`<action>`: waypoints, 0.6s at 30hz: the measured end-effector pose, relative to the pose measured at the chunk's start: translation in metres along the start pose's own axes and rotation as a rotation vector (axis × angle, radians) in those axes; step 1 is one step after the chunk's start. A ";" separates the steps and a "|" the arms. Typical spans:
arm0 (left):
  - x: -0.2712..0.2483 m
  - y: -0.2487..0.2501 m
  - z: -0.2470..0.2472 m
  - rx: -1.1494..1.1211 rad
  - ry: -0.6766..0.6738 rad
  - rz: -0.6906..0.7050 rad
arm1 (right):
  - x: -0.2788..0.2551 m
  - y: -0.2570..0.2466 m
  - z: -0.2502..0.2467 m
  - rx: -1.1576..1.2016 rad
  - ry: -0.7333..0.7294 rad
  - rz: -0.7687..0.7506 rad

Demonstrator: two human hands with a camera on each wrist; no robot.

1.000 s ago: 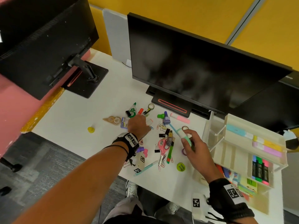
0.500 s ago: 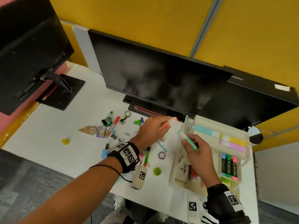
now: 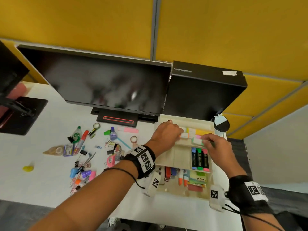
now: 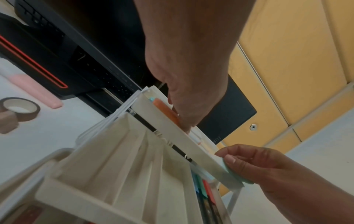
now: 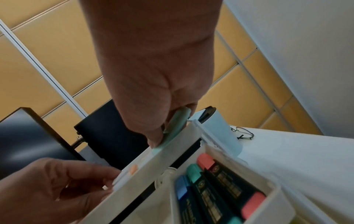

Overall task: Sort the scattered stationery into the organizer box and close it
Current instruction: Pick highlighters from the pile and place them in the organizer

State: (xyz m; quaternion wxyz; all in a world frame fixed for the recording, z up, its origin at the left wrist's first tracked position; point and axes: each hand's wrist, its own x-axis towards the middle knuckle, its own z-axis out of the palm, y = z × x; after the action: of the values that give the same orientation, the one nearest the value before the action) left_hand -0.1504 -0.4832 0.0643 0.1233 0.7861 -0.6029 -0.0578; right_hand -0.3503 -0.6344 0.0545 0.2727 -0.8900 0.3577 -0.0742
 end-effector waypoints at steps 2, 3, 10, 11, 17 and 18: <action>0.003 0.004 0.003 0.027 -0.009 -0.017 | 0.001 0.003 0.003 -0.022 -0.026 -0.034; 0.002 0.004 0.006 0.024 -0.008 -0.030 | 0.001 0.003 0.006 -0.022 -0.024 -0.040; -0.007 0.003 0.011 0.083 0.045 -0.139 | -0.001 -0.003 0.022 0.001 0.150 0.062; -0.007 0.004 0.010 0.081 0.051 -0.147 | -0.001 -0.004 0.023 0.001 0.158 0.081; -0.009 0.006 0.011 0.019 0.084 -0.153 | 0.001 -0.015 0.026 -0.002 0.181 0.117; -0.013 0.005 0.011 -0.014 0.099 -0.145 | 0.000 -0.016 0.026 0.000 0.189 0.121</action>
State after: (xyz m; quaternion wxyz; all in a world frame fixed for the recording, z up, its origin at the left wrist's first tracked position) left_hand -0.1610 -0.4737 0.0538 0.1540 0.8286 -0.5372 -0.0318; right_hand -0.3321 -0.6139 0.0416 0.2417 -0.8558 0.4350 -0.1413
